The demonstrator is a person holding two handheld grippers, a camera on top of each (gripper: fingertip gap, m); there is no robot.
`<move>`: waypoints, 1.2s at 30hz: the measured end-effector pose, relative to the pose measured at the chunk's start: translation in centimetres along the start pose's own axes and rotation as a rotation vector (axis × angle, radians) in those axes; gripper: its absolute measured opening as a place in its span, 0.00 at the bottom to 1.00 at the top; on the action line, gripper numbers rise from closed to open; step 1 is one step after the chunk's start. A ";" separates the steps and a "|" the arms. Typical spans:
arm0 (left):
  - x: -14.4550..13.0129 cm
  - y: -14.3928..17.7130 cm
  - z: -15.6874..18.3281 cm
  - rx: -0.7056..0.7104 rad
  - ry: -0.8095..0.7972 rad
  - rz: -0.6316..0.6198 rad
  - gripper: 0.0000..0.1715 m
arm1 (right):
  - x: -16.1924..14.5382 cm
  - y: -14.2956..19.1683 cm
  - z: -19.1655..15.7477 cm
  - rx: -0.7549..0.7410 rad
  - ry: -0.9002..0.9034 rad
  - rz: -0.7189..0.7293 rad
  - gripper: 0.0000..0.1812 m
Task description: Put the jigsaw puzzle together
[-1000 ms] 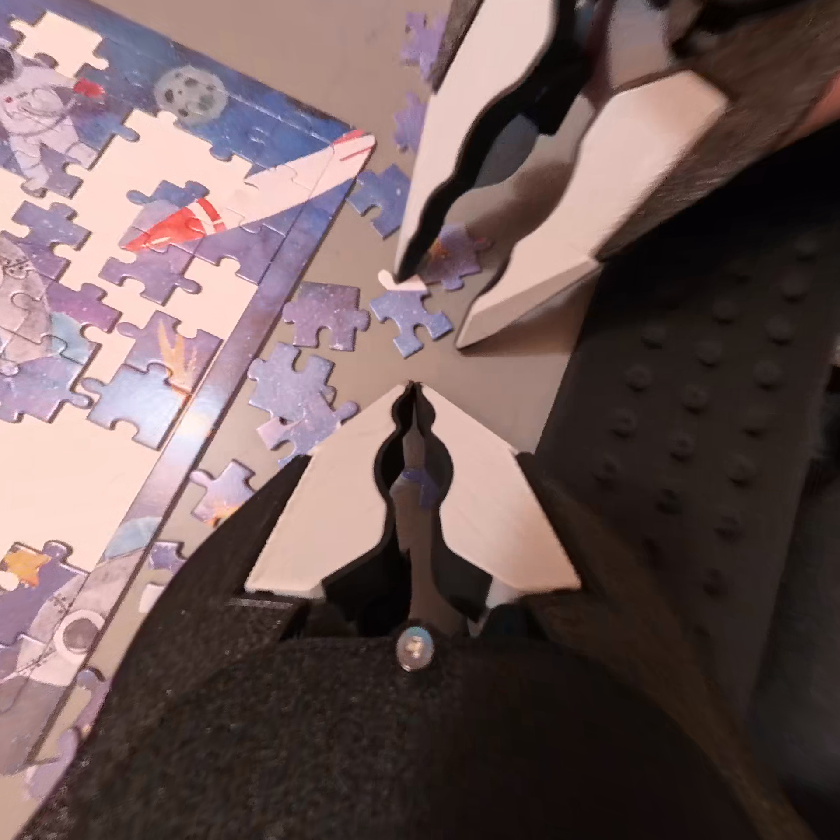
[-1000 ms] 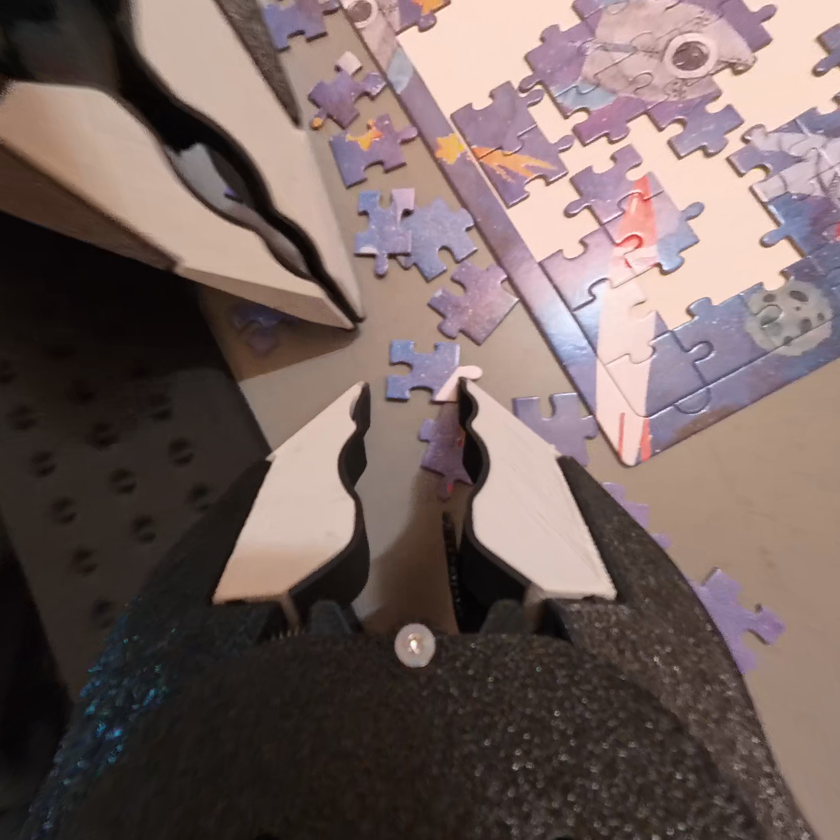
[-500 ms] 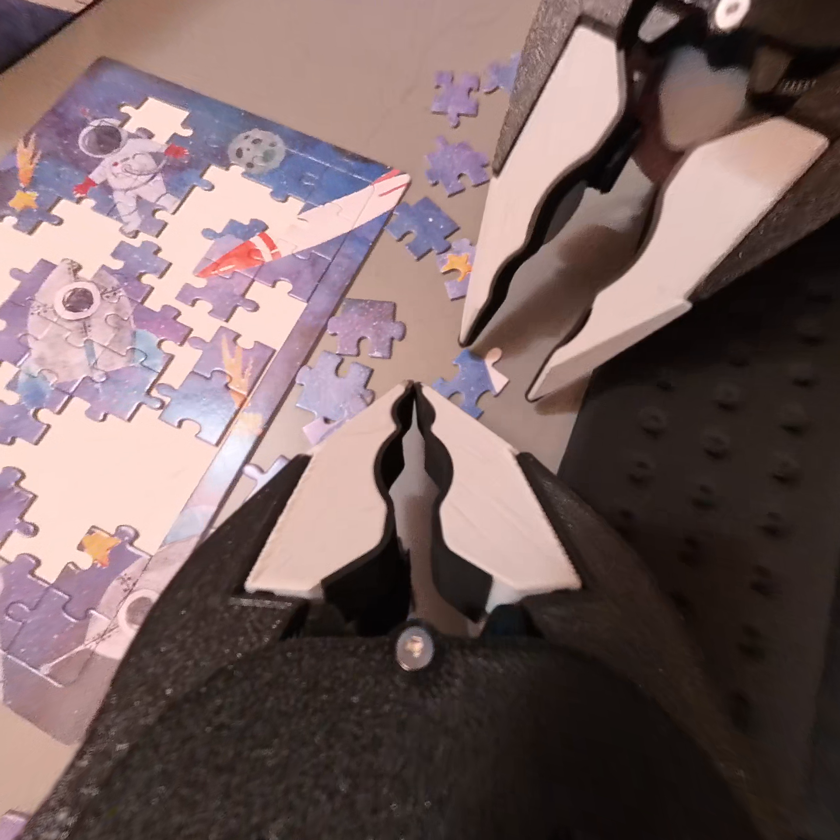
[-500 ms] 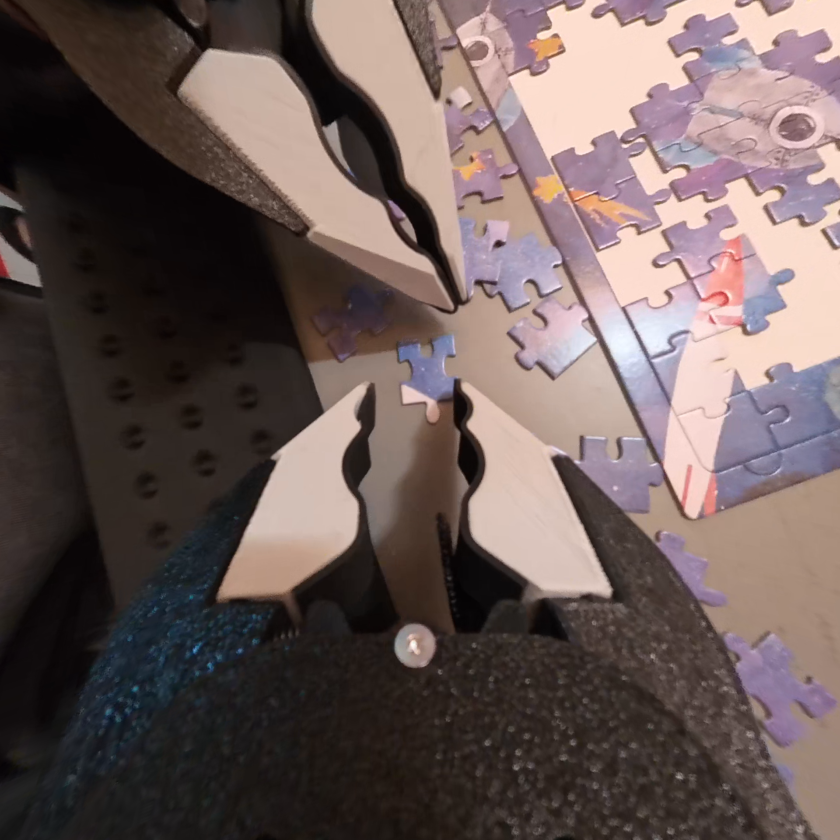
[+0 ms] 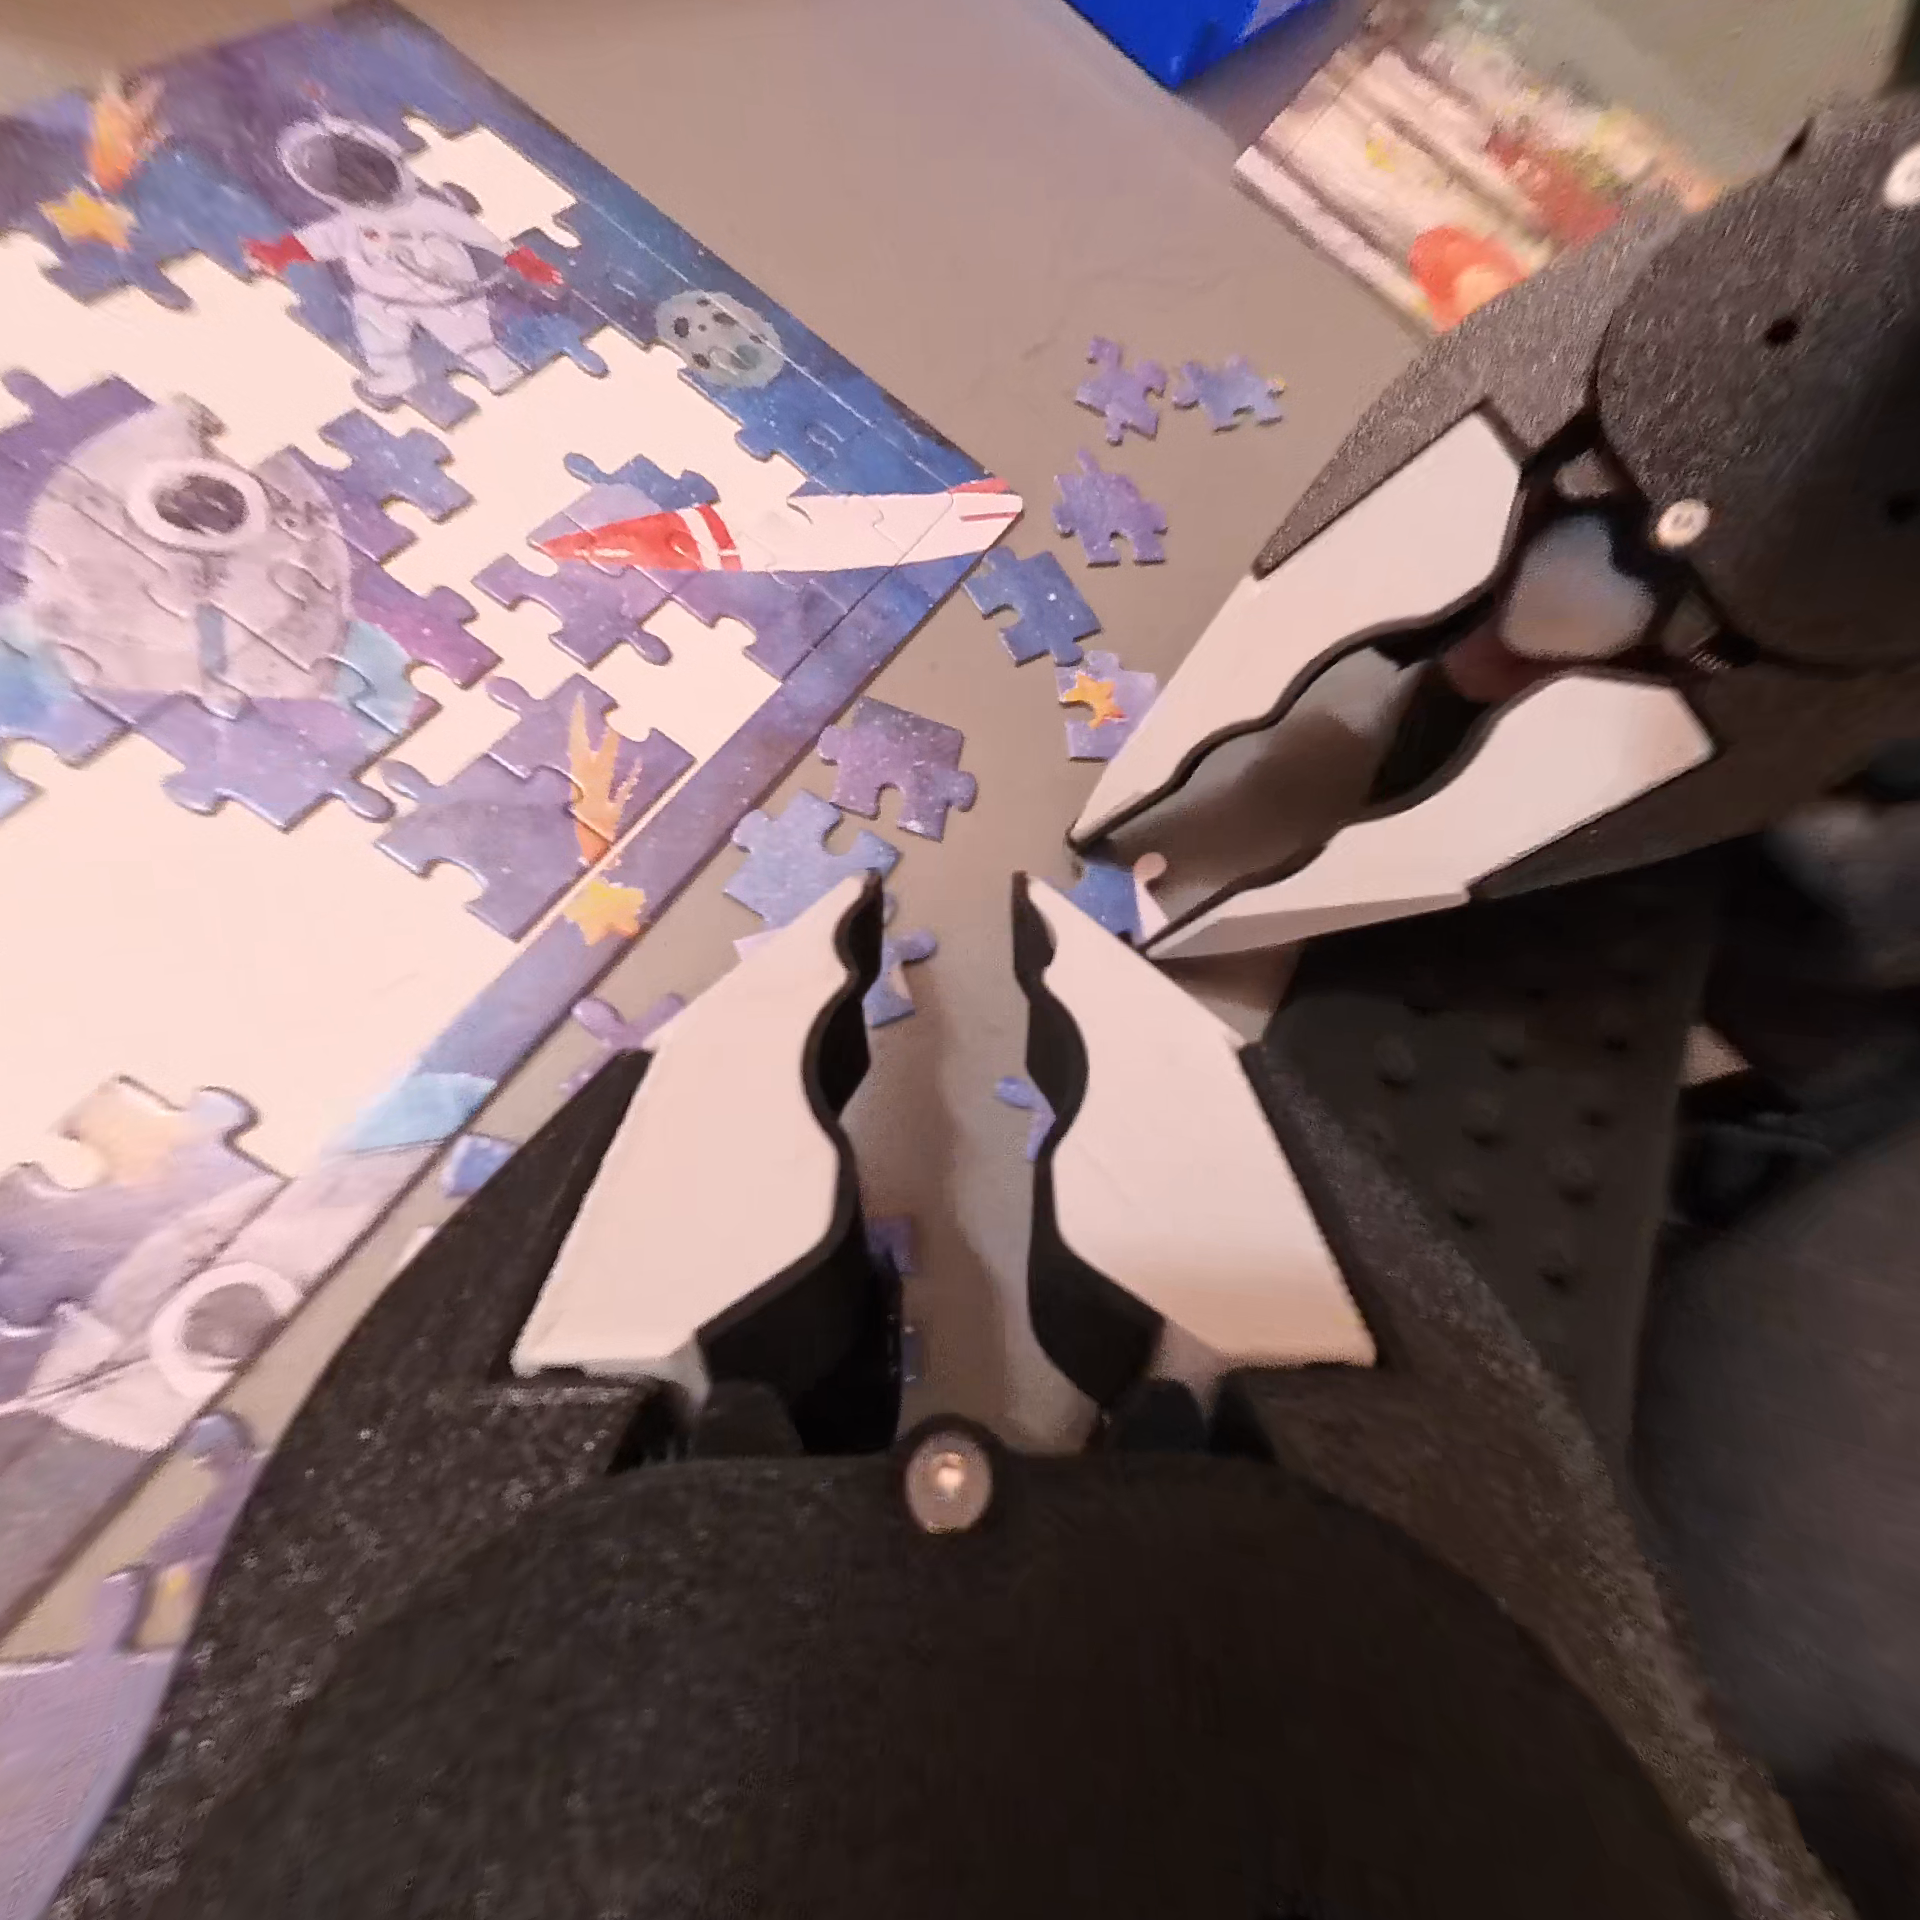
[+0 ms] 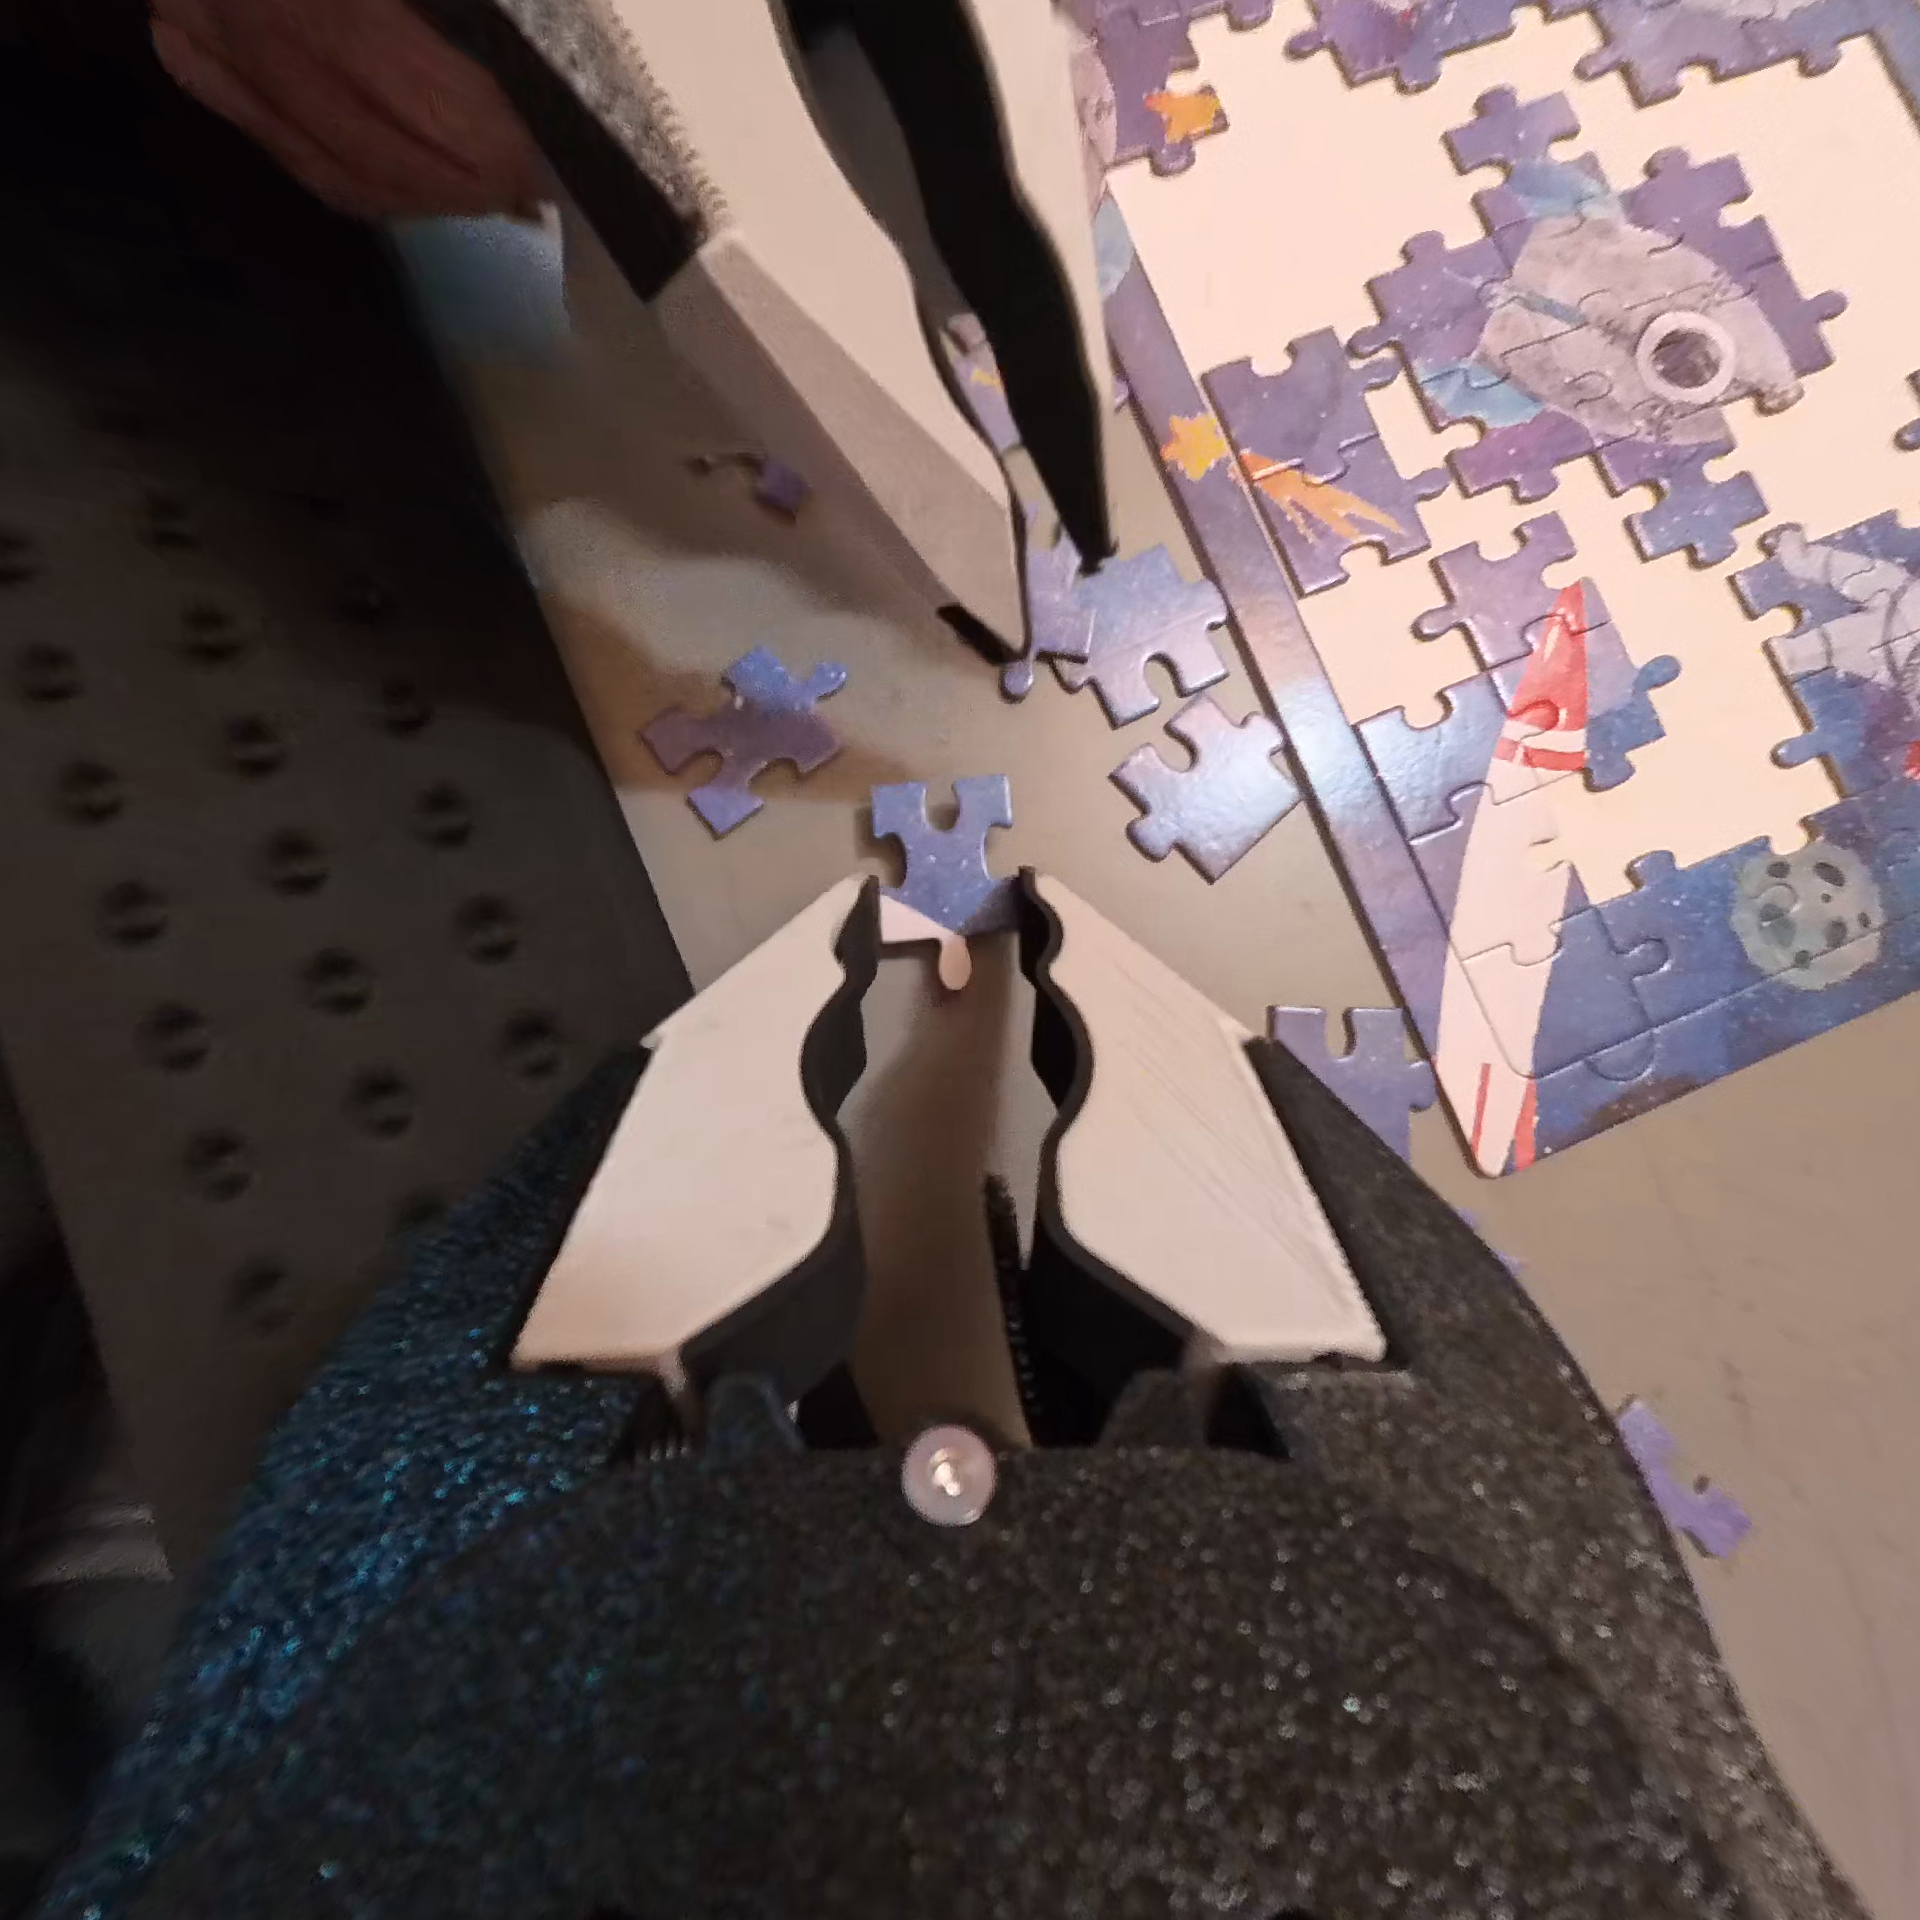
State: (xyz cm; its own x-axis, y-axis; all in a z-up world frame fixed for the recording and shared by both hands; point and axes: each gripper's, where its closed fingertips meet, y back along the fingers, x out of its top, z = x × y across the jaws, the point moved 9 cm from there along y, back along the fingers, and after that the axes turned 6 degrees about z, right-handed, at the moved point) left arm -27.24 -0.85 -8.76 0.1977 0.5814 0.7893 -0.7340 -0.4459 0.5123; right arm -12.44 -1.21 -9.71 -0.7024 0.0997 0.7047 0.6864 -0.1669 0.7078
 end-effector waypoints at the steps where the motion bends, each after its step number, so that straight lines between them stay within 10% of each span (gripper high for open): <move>1: 0.0 0.0 -0.2 -0.044 0.055 0.001 0.16 | 0.2 0.3 0.0 -0.008 0.003 0.024 0.14; 7: 0.4 0.1 0.0 -0.368 0.369 0.048 0.19 | 1.9 2.4 0.1 -0.094 0.059 0.212 0.14; 9: 0.4 0.2 -0.2 -0.383 0.382 0.054 0.01 | 2.4 2.7 -0.1 -0.098 0.068 0.250 0.07; 21: 7.1 14.1 2.3 -0.180 -0.072 -0.066 0.01 | 6.2 15.2 -0.2 0.000 0.041 -0.032 0.16; 26: 11.3 15.5 4.9 -0.266 -0.102 -0.230 0.01 | 8.1 13.3 4.1 0.068 0.110 -0.155 0.15; 31: 15.0 8.4 2.6 -0.183 -0.287 -0.361 0.01 | 4.9 5.7 11.3 0.056 -0.033 -0.112 0.11; 36: 12.6 -4.2 -4.3 -0.342 -0.168 -0.669 0.01 | -1.0 0.2 13.0 0.018 -0.295 0.133 0.11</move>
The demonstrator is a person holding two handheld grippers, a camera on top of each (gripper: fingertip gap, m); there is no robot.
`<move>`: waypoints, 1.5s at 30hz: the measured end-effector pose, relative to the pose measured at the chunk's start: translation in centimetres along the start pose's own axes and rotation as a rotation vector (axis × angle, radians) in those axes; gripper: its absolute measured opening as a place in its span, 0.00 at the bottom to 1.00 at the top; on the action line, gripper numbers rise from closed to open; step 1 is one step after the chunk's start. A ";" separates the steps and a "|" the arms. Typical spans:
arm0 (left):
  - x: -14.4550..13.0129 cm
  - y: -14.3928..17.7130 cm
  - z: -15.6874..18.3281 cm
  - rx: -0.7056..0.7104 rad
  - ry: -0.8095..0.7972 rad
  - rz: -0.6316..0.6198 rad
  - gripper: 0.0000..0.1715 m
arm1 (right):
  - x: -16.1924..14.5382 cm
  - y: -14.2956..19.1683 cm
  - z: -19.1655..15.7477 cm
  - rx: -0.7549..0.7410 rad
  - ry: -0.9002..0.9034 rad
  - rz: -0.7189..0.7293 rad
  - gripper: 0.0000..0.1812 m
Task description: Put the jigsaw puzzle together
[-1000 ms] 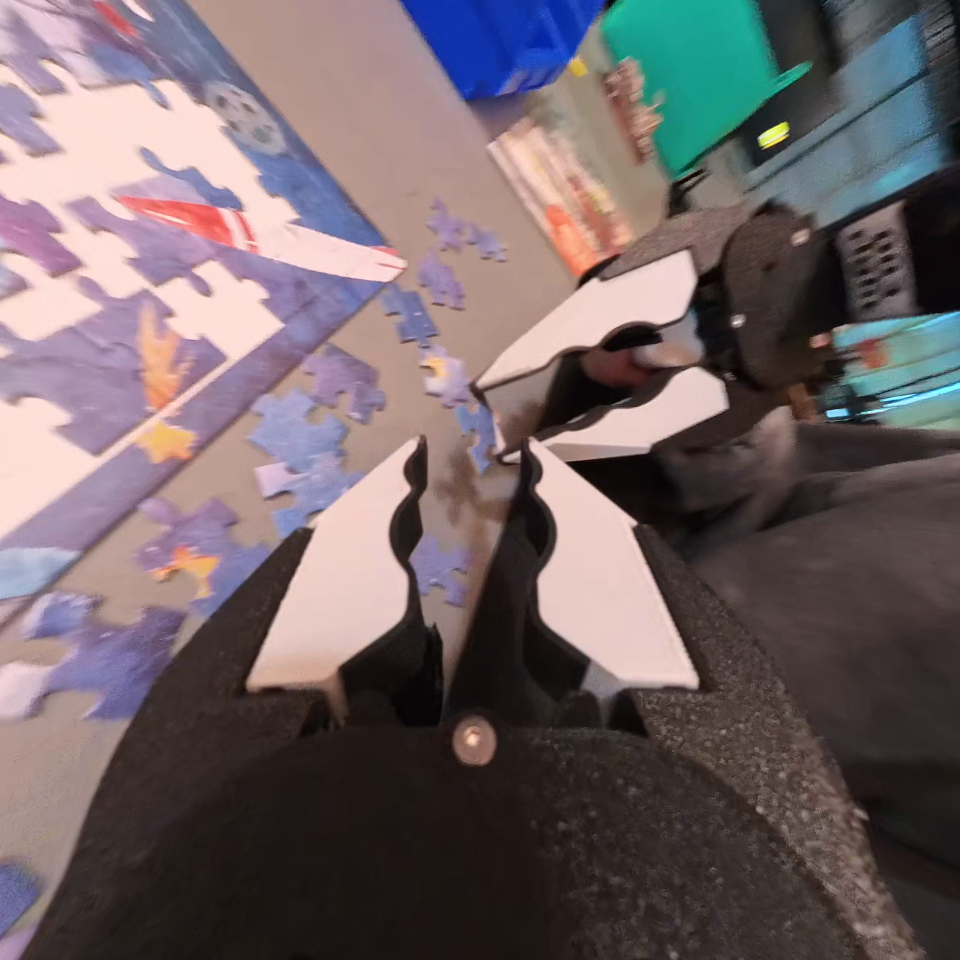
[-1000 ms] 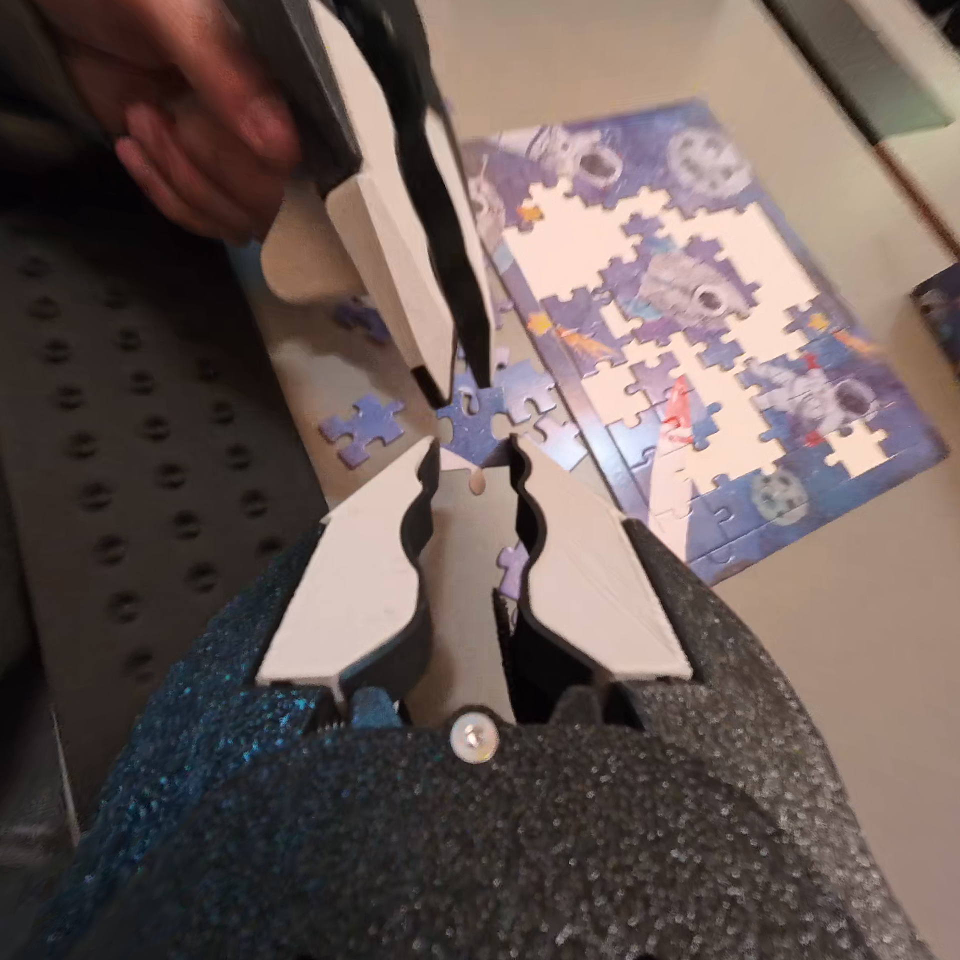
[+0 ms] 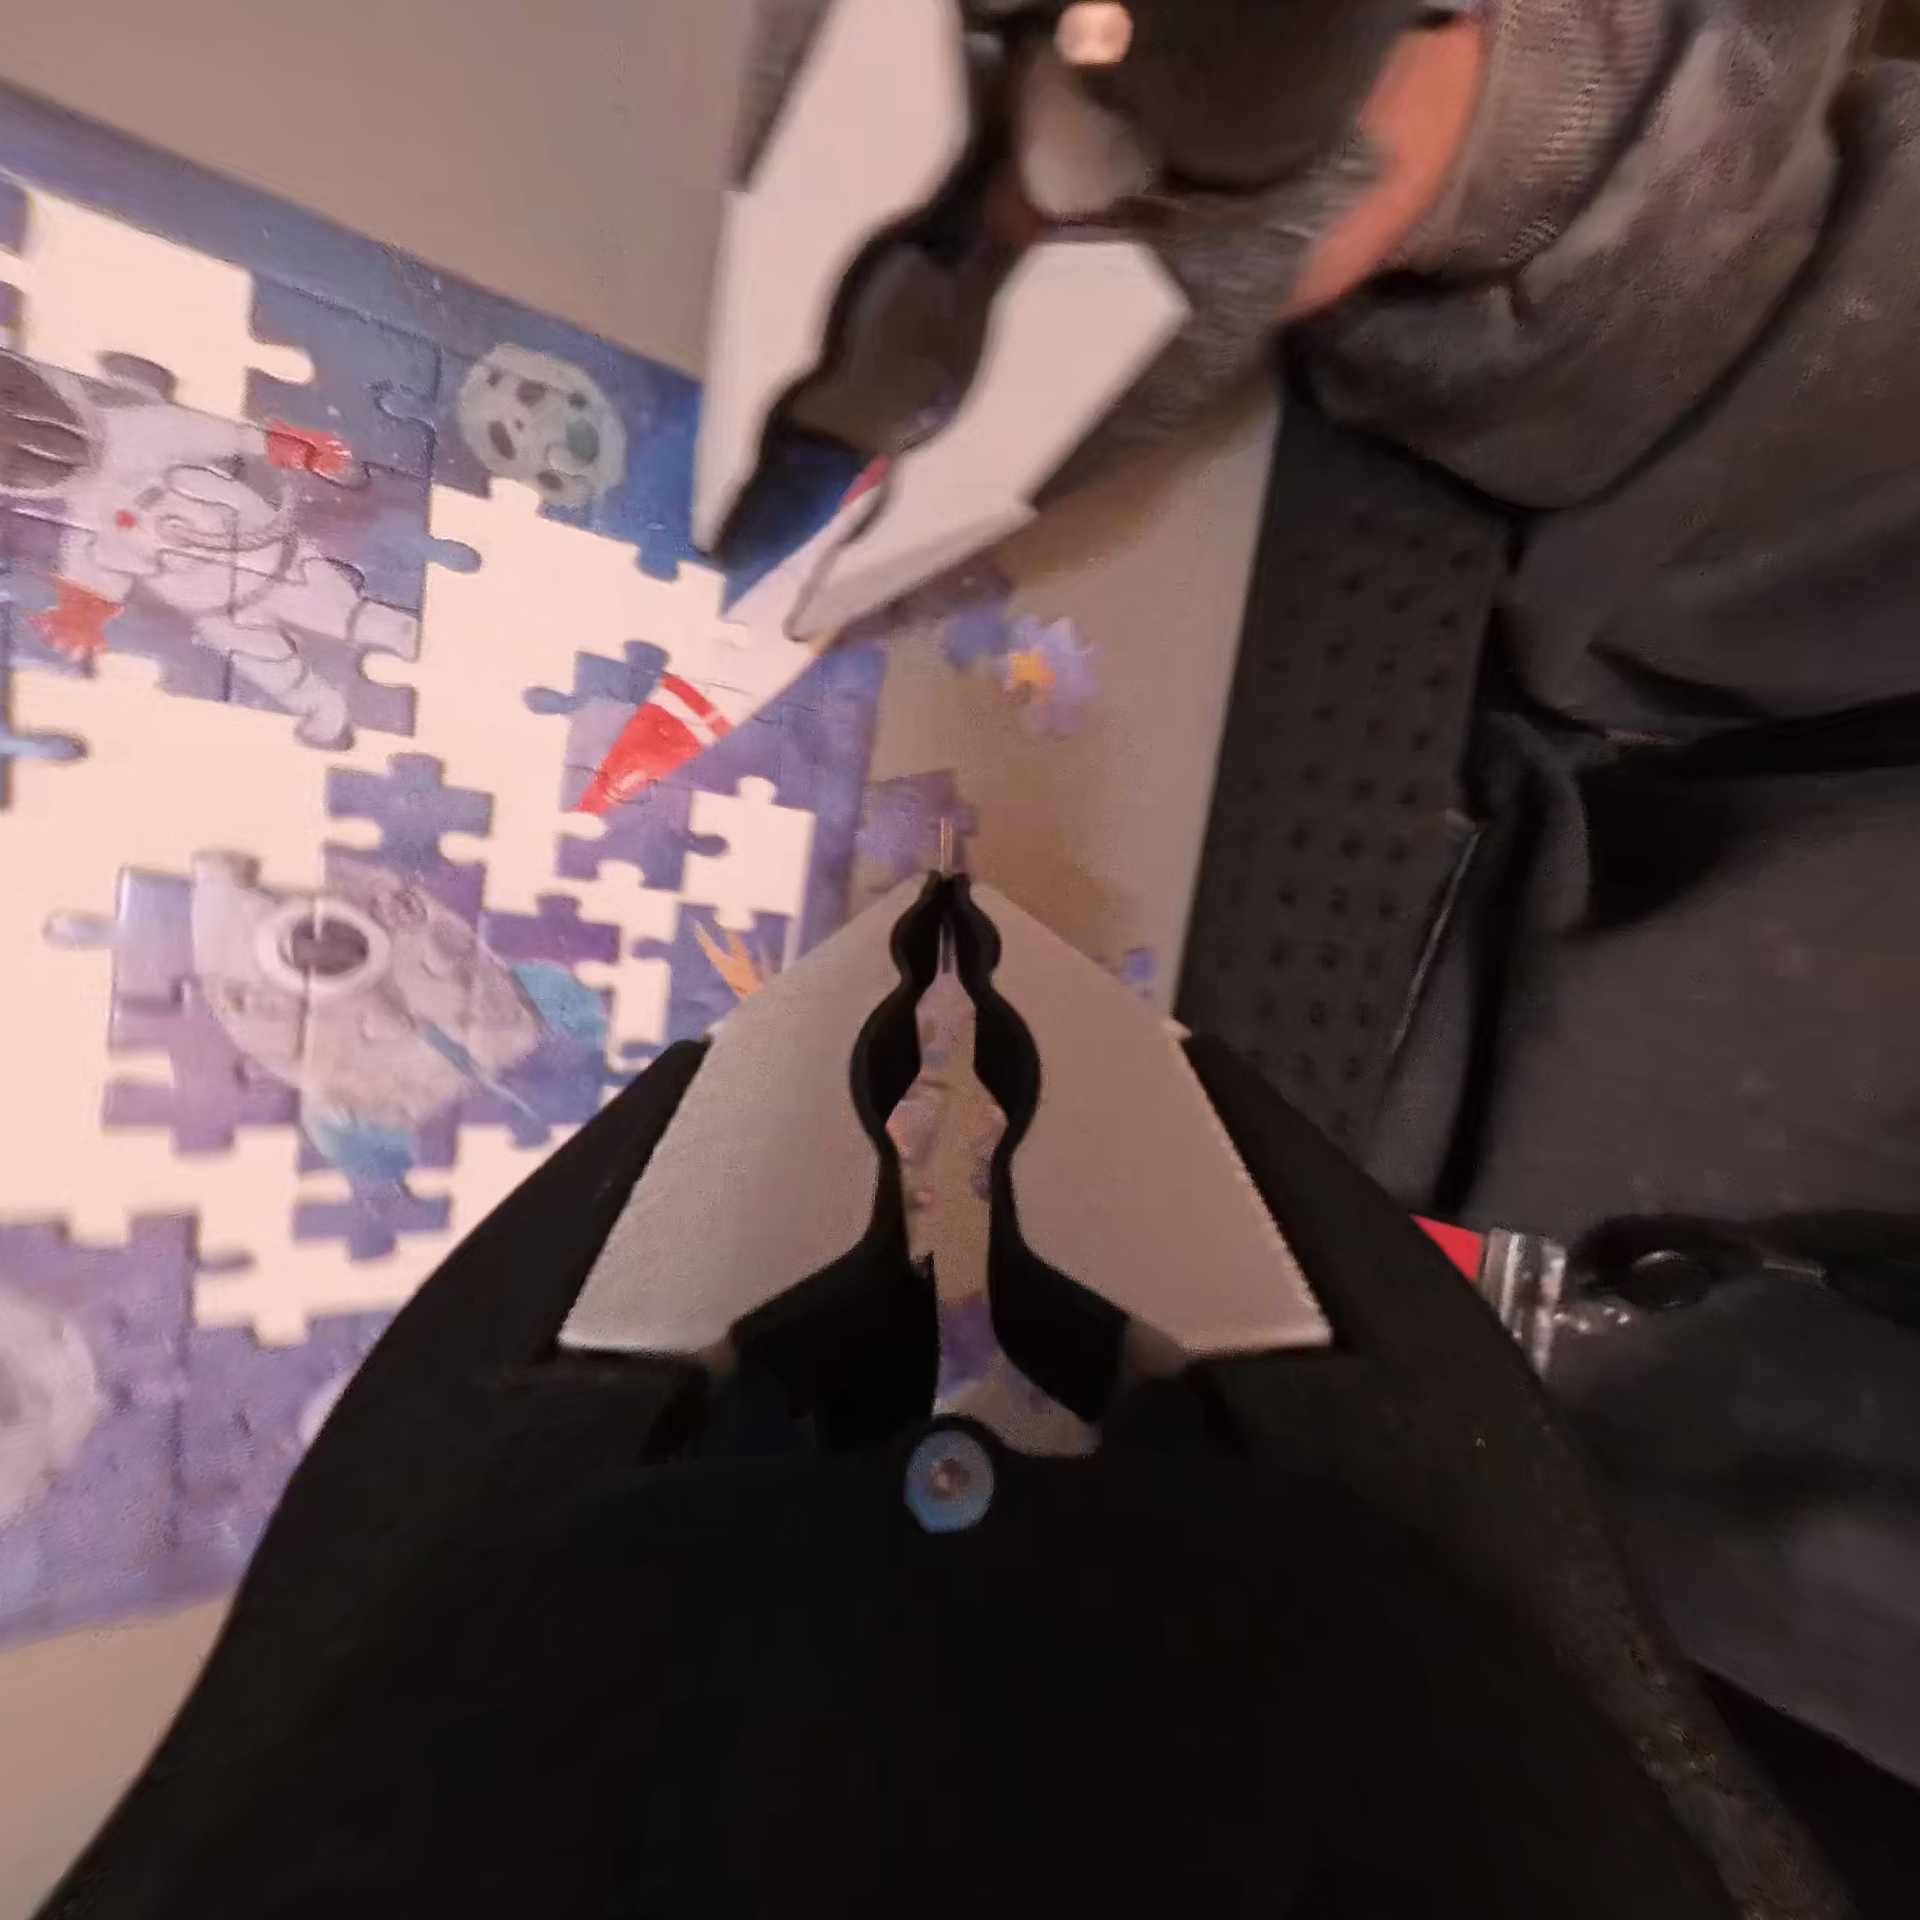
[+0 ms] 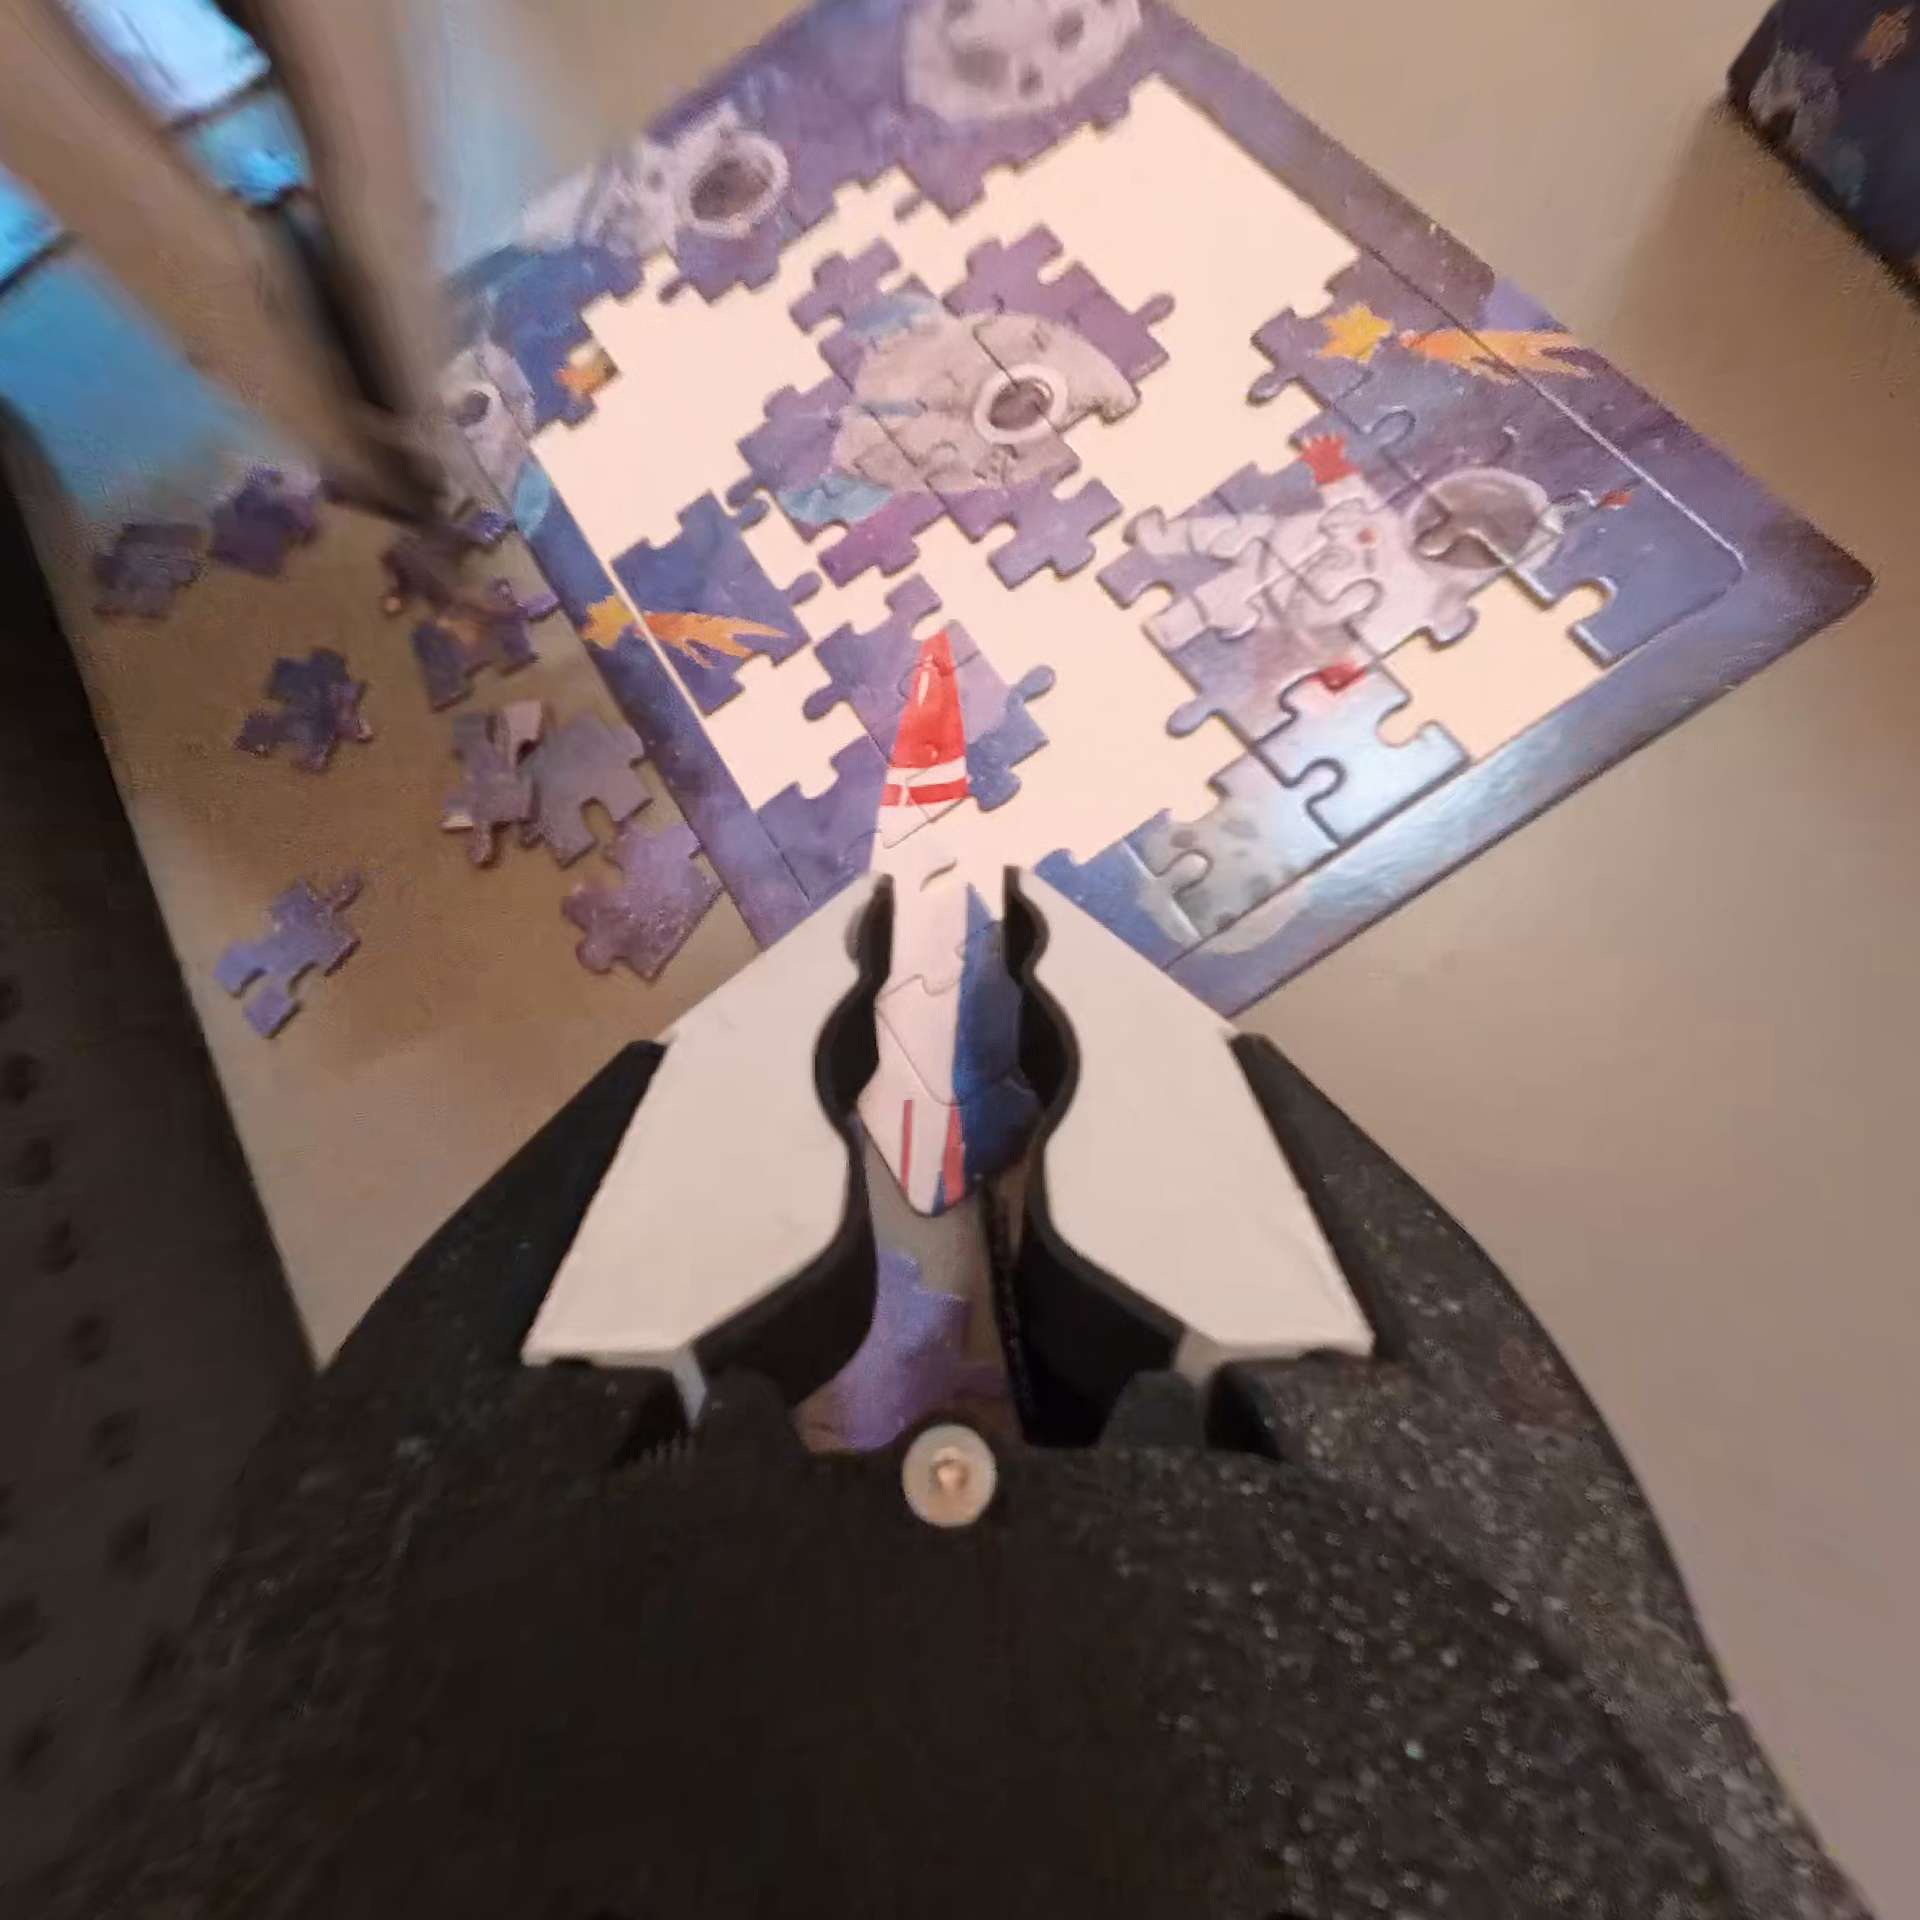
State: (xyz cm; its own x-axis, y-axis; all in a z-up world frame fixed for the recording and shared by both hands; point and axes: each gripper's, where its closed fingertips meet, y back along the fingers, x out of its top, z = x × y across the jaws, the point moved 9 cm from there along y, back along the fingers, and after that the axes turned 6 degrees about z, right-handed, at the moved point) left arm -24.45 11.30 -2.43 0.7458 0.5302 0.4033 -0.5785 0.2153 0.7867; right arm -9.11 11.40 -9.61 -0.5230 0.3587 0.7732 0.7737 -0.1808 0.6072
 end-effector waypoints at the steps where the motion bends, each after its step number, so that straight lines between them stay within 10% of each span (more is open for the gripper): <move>1: 0.7 -1.1 -1.5 -0.006 0.006 -0.012 0.01 | -0.7 0.0 -0.4 -0.007 0.014 0.014 0.06; 10: 3.9 -3.6 -5.7 -0.062 0.028 -0.124 0.01 | 0.7 2.8 -1.3 -0.109 0.183 0.179 0.00; 45: 4.3 -5.7 -7.3 -0.278 0.183 -0.074 0.01 | 0.4 -0.4 -1.3 -0.134 0.183 0.021 0.00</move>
State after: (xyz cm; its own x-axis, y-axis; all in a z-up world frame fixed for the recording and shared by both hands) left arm -20.38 18.36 -8.57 0.7317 0.6381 0.2395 -0.6119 0.4602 0.6433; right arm -10.06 10.38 -9.31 -0.5724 0.1837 0.7991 0.7374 -0.3108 0.5997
